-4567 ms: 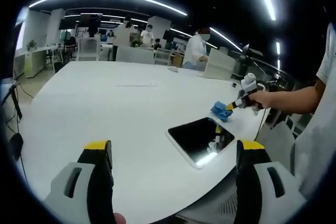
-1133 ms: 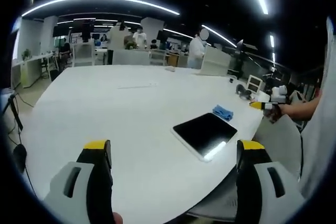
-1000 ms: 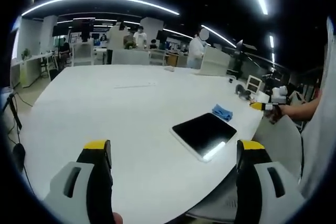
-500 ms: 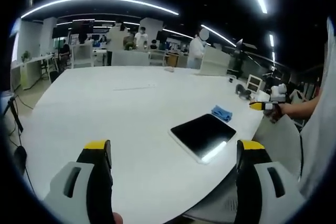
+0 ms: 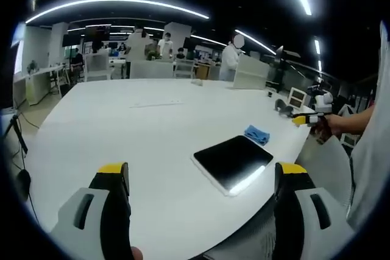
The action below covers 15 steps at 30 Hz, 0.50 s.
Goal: Wipe the mirror surface with the cleaning cloth until all visible marks leave the cleaned area.
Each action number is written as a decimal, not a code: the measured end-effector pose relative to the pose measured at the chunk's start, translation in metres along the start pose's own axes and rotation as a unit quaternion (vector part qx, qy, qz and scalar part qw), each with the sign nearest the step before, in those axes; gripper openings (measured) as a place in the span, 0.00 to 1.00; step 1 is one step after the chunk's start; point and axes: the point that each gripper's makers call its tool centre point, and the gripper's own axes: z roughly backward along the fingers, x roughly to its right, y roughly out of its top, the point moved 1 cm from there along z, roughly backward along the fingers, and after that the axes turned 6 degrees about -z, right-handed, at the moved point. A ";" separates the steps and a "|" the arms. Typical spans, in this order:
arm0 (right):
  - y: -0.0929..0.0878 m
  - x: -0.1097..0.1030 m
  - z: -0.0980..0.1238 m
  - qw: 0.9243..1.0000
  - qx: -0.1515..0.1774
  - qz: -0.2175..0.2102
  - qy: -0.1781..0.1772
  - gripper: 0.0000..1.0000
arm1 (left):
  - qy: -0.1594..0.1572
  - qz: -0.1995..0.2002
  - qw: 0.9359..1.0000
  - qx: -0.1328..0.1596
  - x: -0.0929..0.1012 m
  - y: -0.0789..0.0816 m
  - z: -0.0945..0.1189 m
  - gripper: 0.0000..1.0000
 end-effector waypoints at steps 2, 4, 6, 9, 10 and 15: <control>0.005 0.004 -0.001 1.000 -0.007 0.007 0.008 0.99 | 0.006 0.004 1.000 0.001 0.003 0.004 0.001 0.99; 0.010 0.009 -0.001 1.000 -0.010 0.003 0.016 0.99 | 0.019 0.015 1.000 0.006 0.008 0.012 0.003 0.99; 0.014 0.004 -0.002 0.999 -0.013 -0.008 0.032 0.99 | 0.023 -0.003 1.000 0.001 0.015 0.018 0.006 0.99; 0.020 -0.004 -0.003 0.999 -0.011 0.000 0.051 0.99 | 0.043 -0.008 0.999 -0.001 0.009 0.018 0.009 0.99; 0.020 -0.004 -0.003 0.999 -0.012 -0.001 0.052 0.99 | 0.042 -0.007 0.999 -0.005 0.009 0.017 0.010 0.99; 0.016 -0.014 -0.003 0.999 -0.012 -0.003 0.045 0.99 | 0.028 -0.025 0.999 -0.013 -0.002 0.010 0.014 0.99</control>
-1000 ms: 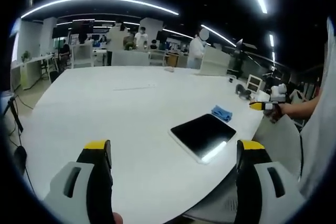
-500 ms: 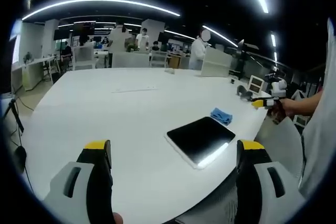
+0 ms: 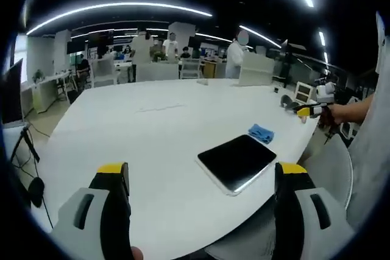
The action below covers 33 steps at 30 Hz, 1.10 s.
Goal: Wipe the mirror surface with the cleaning cloth until all visible marks leave the cleaned area.
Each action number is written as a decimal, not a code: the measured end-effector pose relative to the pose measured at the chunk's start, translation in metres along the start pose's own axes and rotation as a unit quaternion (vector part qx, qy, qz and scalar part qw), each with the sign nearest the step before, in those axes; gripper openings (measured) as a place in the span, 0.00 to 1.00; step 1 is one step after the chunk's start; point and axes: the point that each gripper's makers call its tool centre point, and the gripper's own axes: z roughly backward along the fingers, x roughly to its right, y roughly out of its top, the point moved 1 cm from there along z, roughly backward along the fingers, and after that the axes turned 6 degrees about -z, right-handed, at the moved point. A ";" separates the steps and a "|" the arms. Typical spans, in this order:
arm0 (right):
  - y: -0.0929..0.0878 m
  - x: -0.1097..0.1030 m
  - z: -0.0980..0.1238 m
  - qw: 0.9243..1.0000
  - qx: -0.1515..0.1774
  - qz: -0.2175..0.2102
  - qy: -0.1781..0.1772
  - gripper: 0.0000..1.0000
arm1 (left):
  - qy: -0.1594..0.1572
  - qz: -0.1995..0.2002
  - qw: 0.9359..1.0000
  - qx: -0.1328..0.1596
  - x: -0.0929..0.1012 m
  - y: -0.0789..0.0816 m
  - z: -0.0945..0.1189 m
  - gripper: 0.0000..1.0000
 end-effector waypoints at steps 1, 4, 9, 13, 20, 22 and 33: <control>-0.001 -0.005 0.001 1.000 0.001 0.000 -0.004 0.99 | -0.005 0.003 1.000 0.009 -0.006 0.002 0.001 0.99; -0.002 -0.017 0.007 1.000 -0.004 0.016 -0.015 0.99 | -0.008 0.002 1.000 0.011 -0.016 0.004 0.003 0.99; -0.008 -0.028 0.017 0.999 0.002 0.014 -0.042 0.99 | -0.026 0.003 0.999 0.027 -0.031 0.015 0.010 0.99; -0.005 -0.039 0.030 0.998 0.011 -0.004 -0.066 0.99 | -0.043 0.009 0.999 0.015 -0.038 0.011 0.011 0.99; -0.014 -0.040 0.032 0.998 -0.008 -0.004 -0.059 0.99 | -0.027 0.020 0.999 0.023 -0.041 0.012 0.012 0.99; -0.013 -0.036 0.029 0.999 -0.012 -0.001 -0.050 0.99 | -0.018 0.025 0.999 0.021 -0.038 0.013 0.012 0.99; 0.002 -0.009 0.013 1.000 0.001 0.009 -0.007 0.99 | 0.011 0.023 0.999 0.031 -0.015 0.019 0.000 0.99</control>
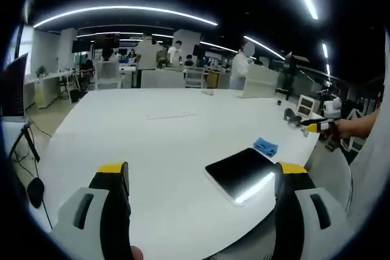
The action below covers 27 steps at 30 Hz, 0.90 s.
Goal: Wipe the mirror surface with the cleaning cloth until all visible marks leave the cleaned area.
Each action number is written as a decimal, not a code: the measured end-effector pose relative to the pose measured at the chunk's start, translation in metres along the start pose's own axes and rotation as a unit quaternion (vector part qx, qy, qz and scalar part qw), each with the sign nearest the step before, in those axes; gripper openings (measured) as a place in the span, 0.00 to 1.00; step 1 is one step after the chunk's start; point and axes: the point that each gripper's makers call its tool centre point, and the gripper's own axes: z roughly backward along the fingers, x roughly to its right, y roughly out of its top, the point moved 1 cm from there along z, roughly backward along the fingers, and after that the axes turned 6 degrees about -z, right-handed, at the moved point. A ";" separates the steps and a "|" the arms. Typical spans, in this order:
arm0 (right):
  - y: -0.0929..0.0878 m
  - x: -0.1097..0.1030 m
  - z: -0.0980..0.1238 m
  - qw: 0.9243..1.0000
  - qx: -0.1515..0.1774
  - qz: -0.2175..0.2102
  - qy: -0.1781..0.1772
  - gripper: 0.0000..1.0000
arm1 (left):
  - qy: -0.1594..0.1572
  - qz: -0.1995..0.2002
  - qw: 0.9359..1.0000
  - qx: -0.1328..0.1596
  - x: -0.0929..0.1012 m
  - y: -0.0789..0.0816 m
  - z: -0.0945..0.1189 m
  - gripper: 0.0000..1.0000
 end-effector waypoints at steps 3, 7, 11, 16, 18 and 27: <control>-0.003 0.011 0.001 1.000 0.002 -0.003 0.000 0.99 | 0.006 -0.004 1.000 -0.011 0.004 -0.008 -0.005 0.99; -0.013 0.022 0.004 1.000 -0.008 -0.011 0.003 0.99 | 0.013 0.000 1.000 -0.013 0.015 -0.008 -0.009 0.99; -0.018 0.030 0.005 1.000 -0.013 -0.008 0.008 0.99 | 0.018 -0.003 1.000 -0.012 0.020 -0.005 -0.014 0.99; -0.014 0.041 0.005 1.000 -0.012 -0.012 0.009 0.99 | 0.020 -0.007 1.000 -0.011 0.028 -0.001 -0.021 0.99; -0.010 0.044 0.003 1.000 -0.009 -0.005 0.014 0.99 | 0.020 -0.005 1.000 -0.014 0.029 -0.004 -0.024 0.99; -0.003 0.052 0.003 1.000 -0.009 -0.002 0.020 0.99 | 0.032 -0.007 0.999 -0.012 0.030 0.006 -0.028 0.99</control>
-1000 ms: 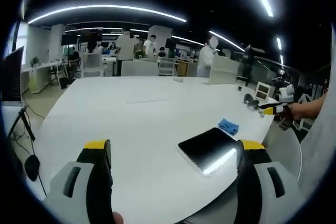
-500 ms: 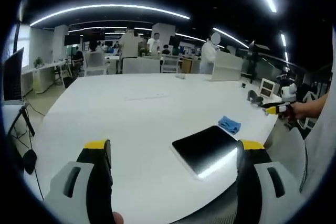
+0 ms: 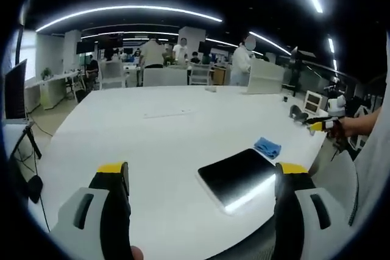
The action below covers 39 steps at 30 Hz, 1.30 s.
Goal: Wipe the mirror surface with the cleaning cloth until all visible marks leave the cleaned area.
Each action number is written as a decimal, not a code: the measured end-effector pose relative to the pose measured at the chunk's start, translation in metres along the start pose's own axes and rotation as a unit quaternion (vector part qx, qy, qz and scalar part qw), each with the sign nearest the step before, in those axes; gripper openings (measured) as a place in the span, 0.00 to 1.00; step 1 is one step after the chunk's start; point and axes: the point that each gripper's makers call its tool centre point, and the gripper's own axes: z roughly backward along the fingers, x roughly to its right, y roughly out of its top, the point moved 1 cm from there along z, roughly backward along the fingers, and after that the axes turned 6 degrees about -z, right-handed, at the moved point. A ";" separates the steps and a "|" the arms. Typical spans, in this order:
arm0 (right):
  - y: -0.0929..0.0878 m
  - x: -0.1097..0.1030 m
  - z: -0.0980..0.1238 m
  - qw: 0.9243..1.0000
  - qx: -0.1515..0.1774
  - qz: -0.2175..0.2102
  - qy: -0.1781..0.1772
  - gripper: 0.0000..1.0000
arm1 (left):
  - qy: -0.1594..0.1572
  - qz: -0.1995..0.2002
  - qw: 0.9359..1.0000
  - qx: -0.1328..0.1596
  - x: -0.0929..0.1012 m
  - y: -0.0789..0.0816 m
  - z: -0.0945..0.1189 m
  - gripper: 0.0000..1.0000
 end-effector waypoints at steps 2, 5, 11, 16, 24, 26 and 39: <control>0.001 0.004 0.002 1.000 0.003 -0.004 -0.002 0.99 | 0.002 0.002 1.000 -0.002 0.000 0.001 -0.002 0.99; 0.001 0.009 0.004 1.000 0.009 -0.006 -0.010 0.99 | -0.003 -0.004 1.000 -0.004 0.000 -0.001 -0.005 0.99; 0.002 0.010 0.004 1.000 0.012 -0.010 -0.021 0.99 | -0.006 -0.007 1.000 -0.013 -0.005 -0.001 -0.008 0.99; 0.004 0.012 0.004 1.000 0.012 -0.001 -0.026 0.99 | -0.004 -0.010 1.000 -0.007 -0.011 0.001 -0.010 0.99; 0.005 0.018 0.011 0.999 0.016 0.000 -0.039 0.99 | -0.008 -0.012 1.000 -0.015 -0.012 -0.002 -0.013 0.99; 0.004 0.020 0.013 0.999 0.015 -0.004 -0.042 0.99 | -0.008 -0.012 1.000 -0.013 -0.012 -0.001 -0.013 0.99; 0.005 0.013 0.010 0.999 0.017 -0.008 -0.040 0.99 | -0.007 -0.013 1.000 -0.009 -0.015 0.002 -0.013 0.99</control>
